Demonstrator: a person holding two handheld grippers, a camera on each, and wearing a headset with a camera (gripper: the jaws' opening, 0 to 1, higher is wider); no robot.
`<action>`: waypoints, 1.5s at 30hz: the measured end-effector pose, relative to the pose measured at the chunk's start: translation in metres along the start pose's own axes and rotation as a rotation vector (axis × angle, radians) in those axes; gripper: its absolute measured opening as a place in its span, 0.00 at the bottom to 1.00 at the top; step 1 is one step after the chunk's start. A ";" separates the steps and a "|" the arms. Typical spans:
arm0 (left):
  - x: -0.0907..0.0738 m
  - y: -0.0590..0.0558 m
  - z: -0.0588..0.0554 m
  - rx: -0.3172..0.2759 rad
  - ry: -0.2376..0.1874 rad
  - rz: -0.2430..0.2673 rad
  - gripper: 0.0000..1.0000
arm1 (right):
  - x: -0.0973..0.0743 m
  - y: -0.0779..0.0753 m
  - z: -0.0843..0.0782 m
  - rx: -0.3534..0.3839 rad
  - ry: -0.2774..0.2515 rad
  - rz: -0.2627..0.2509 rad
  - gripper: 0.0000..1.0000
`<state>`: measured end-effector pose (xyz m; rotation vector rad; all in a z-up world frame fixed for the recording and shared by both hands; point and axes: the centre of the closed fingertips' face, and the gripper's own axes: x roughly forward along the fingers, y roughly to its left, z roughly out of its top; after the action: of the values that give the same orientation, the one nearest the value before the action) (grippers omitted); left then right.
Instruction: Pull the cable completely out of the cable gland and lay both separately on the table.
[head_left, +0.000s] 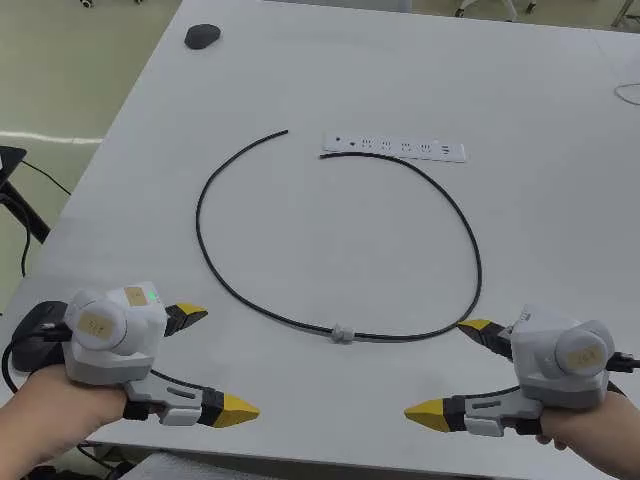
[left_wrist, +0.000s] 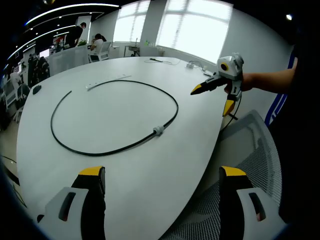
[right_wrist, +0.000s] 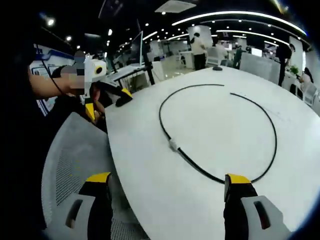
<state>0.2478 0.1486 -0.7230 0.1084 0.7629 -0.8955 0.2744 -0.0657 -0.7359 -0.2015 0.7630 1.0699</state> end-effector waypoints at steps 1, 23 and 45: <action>0.000 0.000 0.000 0.001 0.001 0.000 0.90 | 0.000 0.000 0.000 0.000 0.000 0.001 0.91; 0.001 0.002 -0.001 0.002 0.007 -0.006 0.92 | 0.010 0.000 0.006 -0.009 0.002 0.007 0.92; -0.001 0.007 -0.006 -0.002 0.004 -0.006 0.91 | 0.034 -0.010 0.024 -0.071 0.040 0.012 0.87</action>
<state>0.2488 0.1558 -0.7285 0.1055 0.7681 -0.9006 0.3033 -0.0340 -0.7424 -0.2798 0.7635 1.1082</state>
